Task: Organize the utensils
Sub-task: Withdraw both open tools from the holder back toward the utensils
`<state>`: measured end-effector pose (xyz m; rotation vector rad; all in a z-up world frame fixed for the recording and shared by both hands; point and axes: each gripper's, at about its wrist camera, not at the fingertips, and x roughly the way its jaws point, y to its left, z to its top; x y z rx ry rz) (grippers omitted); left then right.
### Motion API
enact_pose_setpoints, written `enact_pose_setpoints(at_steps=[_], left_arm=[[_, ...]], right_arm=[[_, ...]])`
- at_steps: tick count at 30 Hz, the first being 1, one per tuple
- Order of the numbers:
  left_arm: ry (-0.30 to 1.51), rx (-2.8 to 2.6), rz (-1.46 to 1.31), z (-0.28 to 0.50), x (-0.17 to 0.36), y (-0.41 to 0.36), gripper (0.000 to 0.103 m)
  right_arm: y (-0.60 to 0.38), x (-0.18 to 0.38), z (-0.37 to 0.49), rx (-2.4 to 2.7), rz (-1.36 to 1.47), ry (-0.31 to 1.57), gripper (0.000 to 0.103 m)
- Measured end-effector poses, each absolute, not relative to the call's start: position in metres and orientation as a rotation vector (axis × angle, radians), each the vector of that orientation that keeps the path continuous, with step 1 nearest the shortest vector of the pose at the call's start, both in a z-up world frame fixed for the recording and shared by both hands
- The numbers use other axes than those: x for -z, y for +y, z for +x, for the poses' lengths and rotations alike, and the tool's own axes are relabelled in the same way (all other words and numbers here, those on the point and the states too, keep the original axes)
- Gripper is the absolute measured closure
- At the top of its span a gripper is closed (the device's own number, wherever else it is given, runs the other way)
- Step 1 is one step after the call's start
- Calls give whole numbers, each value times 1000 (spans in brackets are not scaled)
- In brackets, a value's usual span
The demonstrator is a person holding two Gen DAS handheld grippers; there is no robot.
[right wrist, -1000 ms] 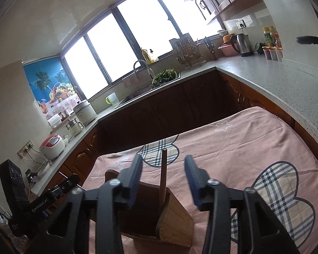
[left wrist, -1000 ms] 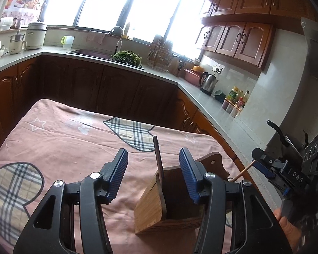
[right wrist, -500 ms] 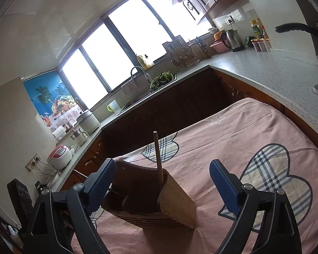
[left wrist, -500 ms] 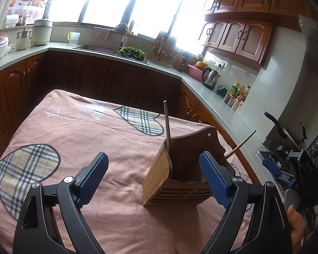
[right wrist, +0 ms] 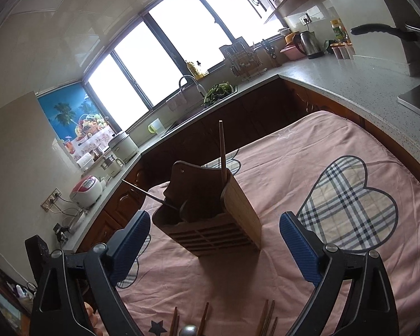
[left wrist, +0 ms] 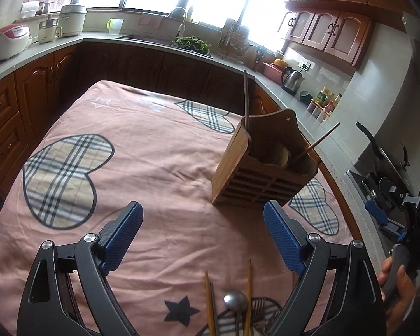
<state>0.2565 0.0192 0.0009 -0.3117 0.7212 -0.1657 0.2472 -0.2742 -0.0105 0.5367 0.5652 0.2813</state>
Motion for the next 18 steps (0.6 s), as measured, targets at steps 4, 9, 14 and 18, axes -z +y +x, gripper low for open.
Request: enact_pose_setpoints(at_steps=[4, 9, 14, 18], left_arm=[[748, 167, -318, 234, 10, 24, 13], [782, 167, -321, 212, 23, 28, 13], [801, 163, -299, 192, 33, 29, 13], [829, 160, -281, 179, 44, 29, 13]], right_arm=[[-281, 22, 222, -255, 548, 588, 8], [-289, 40, 194, -225, 576, 630, 8], [-293, 58, 167, -202, 579, 662, 8], [-291, 73, 149, -181, 539, 700, 8]])
